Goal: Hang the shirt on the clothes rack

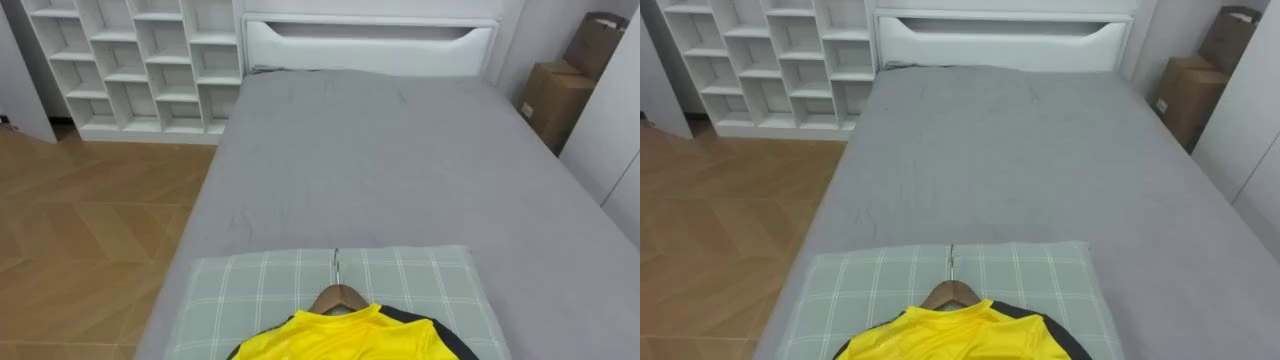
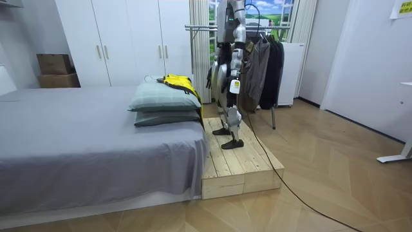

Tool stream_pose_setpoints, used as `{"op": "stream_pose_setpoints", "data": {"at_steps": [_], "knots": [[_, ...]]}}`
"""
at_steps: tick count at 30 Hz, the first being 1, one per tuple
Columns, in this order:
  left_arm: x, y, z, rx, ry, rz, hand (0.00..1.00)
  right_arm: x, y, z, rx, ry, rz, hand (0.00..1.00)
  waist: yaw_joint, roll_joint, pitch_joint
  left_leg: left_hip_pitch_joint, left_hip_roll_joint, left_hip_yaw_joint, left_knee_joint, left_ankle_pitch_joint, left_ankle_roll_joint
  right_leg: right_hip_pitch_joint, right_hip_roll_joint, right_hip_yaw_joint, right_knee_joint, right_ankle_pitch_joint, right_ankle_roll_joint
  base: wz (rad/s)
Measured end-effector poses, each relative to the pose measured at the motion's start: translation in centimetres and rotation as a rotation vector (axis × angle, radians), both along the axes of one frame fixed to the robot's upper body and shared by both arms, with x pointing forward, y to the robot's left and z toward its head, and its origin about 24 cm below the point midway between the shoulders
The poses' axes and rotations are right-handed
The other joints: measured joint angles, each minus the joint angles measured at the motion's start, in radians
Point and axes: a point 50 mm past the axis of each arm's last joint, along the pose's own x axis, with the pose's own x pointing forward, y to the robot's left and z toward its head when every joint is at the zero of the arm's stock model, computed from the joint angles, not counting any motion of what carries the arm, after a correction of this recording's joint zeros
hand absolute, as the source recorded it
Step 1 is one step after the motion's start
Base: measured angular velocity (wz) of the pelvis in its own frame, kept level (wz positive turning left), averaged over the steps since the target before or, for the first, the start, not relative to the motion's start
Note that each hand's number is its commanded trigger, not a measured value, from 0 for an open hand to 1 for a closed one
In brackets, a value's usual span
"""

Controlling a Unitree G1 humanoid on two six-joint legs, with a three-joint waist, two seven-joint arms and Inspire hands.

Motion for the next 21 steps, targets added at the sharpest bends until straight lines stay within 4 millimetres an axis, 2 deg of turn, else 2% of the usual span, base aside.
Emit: {"op": "stream_pose_setpoints", "data": {"at_steps": [15,21], "knots": [[0.07,0.11,0.02,0.020,0.005,0.011,0.00,0.38,-0.01,0.04,0.003,-0.017,-0.006,0.00,0.003,-0.004,-0.0020,0.002,0.001,0.012,0.003,0.000,0.000,-0.001,0.001,0.008,0.000,0.000,0.000,-0.01],[0.35,0.24,0.06,0.057,0.014,0.021,0.00,0.14,-0.03,0.03,0.007,-0.016,-0.017,0.00,0.002,0.006,-0.0070,0.004,0.001,0.012,0.003,0.000,0.000,0.000,0.001,0.008,0.000,0.000,0.000,0.00]]}}
